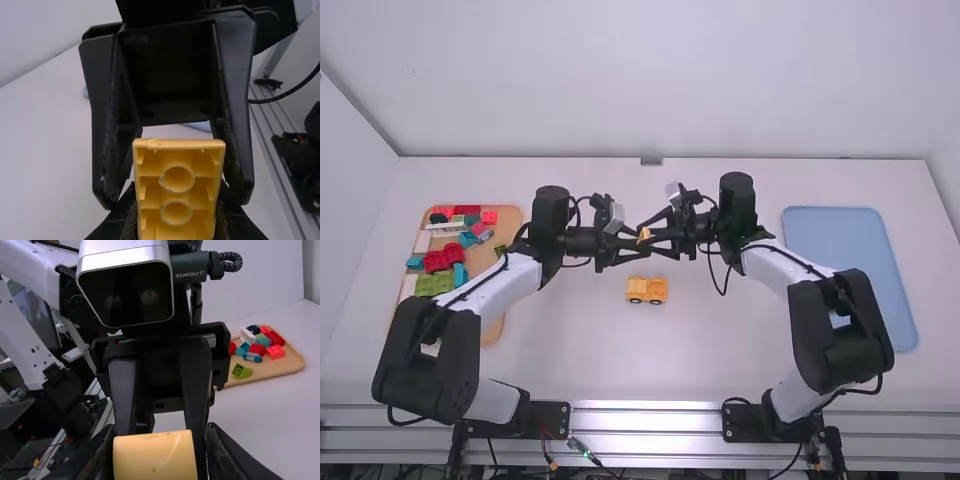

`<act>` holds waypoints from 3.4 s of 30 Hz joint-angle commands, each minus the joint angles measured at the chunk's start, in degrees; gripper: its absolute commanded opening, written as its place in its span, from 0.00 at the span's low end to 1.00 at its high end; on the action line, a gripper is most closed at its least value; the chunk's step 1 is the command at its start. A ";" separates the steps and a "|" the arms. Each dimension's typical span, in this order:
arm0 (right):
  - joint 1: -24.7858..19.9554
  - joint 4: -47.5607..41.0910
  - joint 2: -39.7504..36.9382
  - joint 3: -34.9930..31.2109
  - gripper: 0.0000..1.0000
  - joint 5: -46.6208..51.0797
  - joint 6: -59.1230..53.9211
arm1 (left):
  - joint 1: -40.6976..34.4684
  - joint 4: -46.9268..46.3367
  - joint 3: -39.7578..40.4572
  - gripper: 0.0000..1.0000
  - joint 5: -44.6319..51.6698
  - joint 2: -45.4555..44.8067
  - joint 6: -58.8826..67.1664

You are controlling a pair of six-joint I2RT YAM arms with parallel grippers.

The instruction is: Assemble lego blocks to make yellow taxi

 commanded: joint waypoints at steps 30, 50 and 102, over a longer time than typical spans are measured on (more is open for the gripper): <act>-0.46 -0.04 0.61 1.01 0.15 -2.62 -1.38 | 0.26 1.40 -0.33 0.02 -0.11 0.33 -2.49; -0.63 -12.09 -0.02 2.80 0.00 30.97 -2.56 | 0.28 -0.20 -0.33 0.99 -6.56 0.33 -2.49; 0.68 -72.04 0.76 5.53 0.00 74.14 14.82 | 0.26 -31.32 15.04 0.99 -46.84 0.33 21.33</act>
